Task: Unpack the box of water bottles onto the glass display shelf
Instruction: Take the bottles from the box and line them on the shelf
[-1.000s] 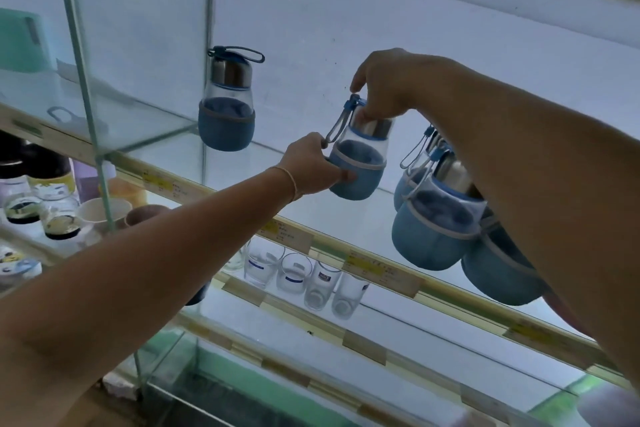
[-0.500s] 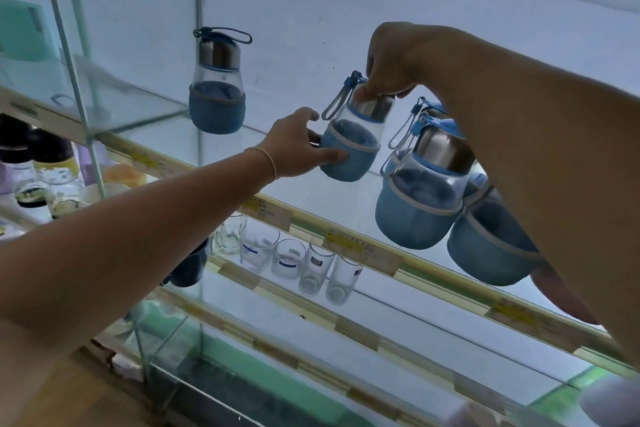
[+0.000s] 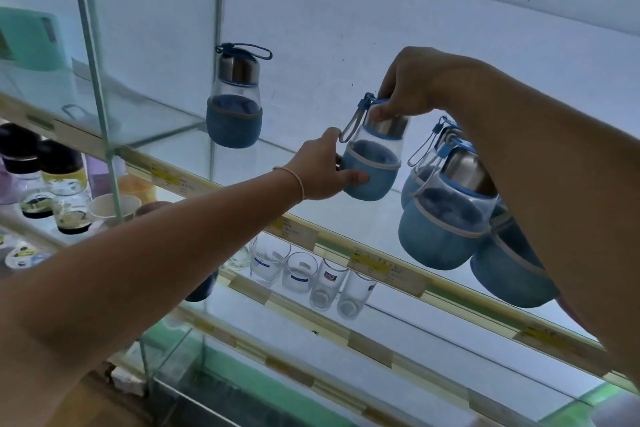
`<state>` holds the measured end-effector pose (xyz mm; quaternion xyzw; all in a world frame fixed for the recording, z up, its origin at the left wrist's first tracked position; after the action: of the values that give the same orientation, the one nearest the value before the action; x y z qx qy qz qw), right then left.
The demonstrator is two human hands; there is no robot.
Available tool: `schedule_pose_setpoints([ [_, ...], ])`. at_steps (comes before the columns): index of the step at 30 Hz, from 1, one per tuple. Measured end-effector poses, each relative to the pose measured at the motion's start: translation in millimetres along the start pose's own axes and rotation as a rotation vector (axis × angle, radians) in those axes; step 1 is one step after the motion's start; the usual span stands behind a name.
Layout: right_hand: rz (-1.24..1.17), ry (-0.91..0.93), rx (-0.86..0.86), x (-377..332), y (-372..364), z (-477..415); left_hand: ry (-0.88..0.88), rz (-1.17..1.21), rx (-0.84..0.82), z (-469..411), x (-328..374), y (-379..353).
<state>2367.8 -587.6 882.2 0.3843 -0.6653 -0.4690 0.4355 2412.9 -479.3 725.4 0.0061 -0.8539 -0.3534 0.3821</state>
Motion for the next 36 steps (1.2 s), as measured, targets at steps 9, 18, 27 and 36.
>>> schedule_pose_setpoints([
  [9,0.021,-0.017,0.006,-6.2,3.0,6.4,-0.034,-0.018,0.008,0.9,6.4,-3.3],
  [18,0.019,-0.075,0.022,-14.6,-3.7,17.0,0.005,-0.124,-0.071,7.0,13.6,13.0],
  [27,-0.215,-0.12,0.168,-40.5,-3.2,14.3,0.05,-0.273,0.17,22.8,-18.9,116.4],
  [36,-0.255,0.06,0.075,-145.9,-4.9,-10.8,0.164,-0.258,0.325,32.0,-67.6,163.1],
])
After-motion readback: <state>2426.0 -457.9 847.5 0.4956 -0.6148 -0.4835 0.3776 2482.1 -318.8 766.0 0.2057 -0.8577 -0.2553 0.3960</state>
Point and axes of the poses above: each hand's wrist, its own z-axis away from the middle knuckle, its own y-axis out of the back of the hand, x = y × z, the point moved 3 cm from there along -z, towards the middle knuckle, and after that the axes turned 9 degrees about -y, right-handed, at the moved point
